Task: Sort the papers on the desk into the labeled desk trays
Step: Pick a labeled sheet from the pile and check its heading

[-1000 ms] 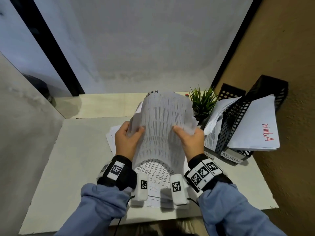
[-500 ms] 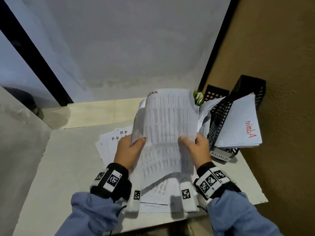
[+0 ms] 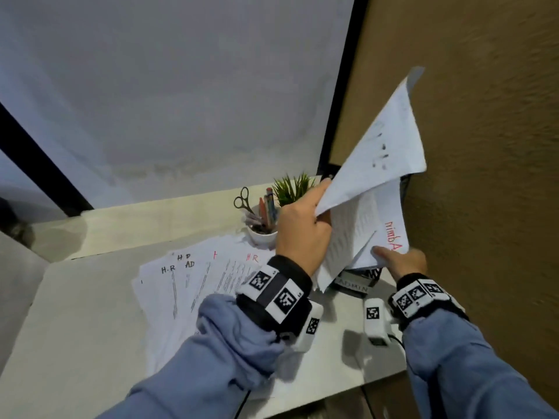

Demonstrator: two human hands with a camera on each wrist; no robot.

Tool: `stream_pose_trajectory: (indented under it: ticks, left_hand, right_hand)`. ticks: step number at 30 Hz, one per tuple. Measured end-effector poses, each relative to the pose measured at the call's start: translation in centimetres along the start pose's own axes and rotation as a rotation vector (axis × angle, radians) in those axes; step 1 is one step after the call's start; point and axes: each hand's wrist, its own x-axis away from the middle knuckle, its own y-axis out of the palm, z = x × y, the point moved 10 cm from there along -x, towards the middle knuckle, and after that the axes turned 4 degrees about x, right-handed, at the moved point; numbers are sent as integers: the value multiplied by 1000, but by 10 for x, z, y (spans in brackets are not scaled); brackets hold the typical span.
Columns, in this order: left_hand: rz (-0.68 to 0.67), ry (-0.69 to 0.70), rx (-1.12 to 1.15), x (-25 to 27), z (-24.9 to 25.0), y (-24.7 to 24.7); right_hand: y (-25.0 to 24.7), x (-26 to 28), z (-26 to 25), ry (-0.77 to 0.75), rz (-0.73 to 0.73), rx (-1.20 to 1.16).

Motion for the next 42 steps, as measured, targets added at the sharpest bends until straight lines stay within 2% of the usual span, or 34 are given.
stream_pose_trajectory:
  ticks: [3, 5, 8, 10, 12, 14, 15, 16, 18, 22, 24, 27, 31, 34, 36, 39, 42]
  left_hand:
    - [-20, 51, -55, -5, 2, 36]
    - [-26, 69, -65, -5, -1, 59]
    - [-48, 36, -69, -2, -13, 90]
    - [-90, -12, -63, 2, -20, 111]
    - [-124, -49, -34, 7, -25, 129]
    - [-149, -81, -6, 10, -32, 145]
    - [-163, -96, 9, 12, -38, 154]
    - [-173, -116, 19, 13, -44, 161]
    - [-174, -138, 45, 15, -57, 170]
    - [-230, -187, 54, 16, -85, 185]
    - [-316, -285, -4, 18, -103, 194]
    - [-478, -471, -122, 30, -134, 207]
    - [-516, -495, -209, 32, -142, 207]
    - [-534, -496, -177, 30, -140, 202]
    - [-525, -449, -91, 28, -129, 192]
    - [-352, -356, 64, 23, -116, 148]
    - [-131, -332, 78, 26, -127, 77]
  right_hand:
    - [-7, -9, -6, -41, -2, -60]
    - [-11, -18, -8, -122, 4, -71]
    - [-18, -13, -30, -291, -30, -51]
    - [-31, -5, -48, -379, 30, -46]
    - [-31, -8, -52, -385, 29, 53]
    - [-12, -15, -27, -213, -167, 320]
    - [-6, -9, -21, -160, -258, 396]
    - [-4, -9, -22, -170, -313, 455]
    - [-15, 1, -55, -327, -239, 384]
    - [-57, 31, -112, -640, -6, -97]
    - [-64, 39, -120, -720, 78, -12]
    - [-56, 38, -117, -721, 87, 131]
    - [-31, 23, -92, -616, -28, 251]
    - [-33, 22, -90, -599, -31, 248]
    - [-41, 27, -99, -607, 3, 177]
    - [-52, 44, -120, -698, 67, 30]
    - [-50, 77, -144, -909, 156, 49]
